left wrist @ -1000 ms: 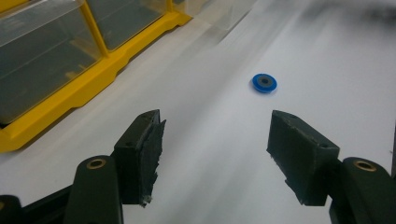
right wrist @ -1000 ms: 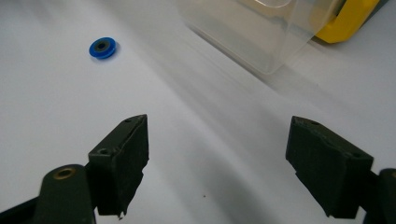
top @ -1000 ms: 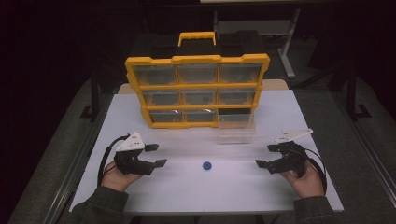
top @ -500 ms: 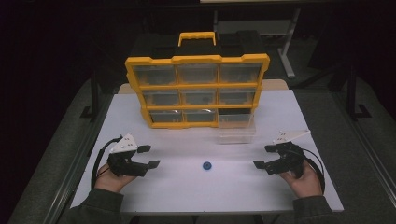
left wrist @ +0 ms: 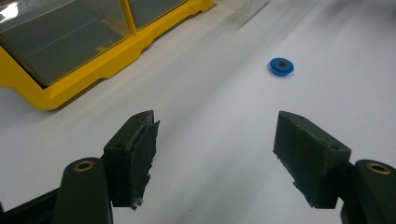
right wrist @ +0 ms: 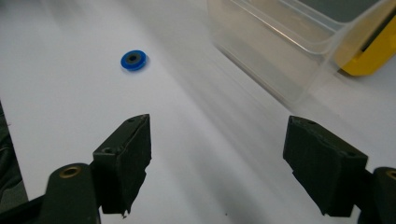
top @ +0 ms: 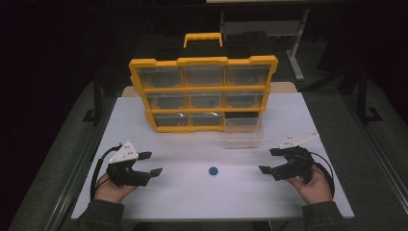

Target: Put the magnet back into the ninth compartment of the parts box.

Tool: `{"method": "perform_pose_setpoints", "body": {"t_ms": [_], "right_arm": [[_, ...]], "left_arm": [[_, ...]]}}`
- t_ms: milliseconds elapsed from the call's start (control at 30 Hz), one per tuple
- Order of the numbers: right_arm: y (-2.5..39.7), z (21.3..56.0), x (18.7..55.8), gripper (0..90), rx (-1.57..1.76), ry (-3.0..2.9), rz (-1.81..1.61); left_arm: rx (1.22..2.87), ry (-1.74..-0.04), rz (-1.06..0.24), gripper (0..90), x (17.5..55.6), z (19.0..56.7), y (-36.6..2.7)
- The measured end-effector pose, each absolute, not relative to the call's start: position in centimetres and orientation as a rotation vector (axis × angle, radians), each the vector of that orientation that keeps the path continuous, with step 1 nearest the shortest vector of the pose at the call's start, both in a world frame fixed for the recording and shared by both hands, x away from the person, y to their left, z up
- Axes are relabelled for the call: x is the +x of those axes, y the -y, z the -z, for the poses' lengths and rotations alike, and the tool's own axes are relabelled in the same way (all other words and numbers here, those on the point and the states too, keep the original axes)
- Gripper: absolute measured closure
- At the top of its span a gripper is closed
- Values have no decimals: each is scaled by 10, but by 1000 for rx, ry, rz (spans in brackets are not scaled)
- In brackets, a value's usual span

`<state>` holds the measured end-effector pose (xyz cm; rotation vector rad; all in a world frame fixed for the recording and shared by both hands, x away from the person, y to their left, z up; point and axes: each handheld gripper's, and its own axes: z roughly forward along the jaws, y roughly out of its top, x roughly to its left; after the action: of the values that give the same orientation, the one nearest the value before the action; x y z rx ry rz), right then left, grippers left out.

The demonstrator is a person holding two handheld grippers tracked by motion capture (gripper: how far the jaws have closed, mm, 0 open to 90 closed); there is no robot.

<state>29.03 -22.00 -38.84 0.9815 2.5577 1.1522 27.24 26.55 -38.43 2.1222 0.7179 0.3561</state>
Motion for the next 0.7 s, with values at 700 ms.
{"method": "perform_pose_setpoints", "body": {"t_ms": [700], "right_arm": [[193,378,298,254,857,-2647,-1199]], "left_arm": [[2151,-721,-372,268,274,388,-270]]}}
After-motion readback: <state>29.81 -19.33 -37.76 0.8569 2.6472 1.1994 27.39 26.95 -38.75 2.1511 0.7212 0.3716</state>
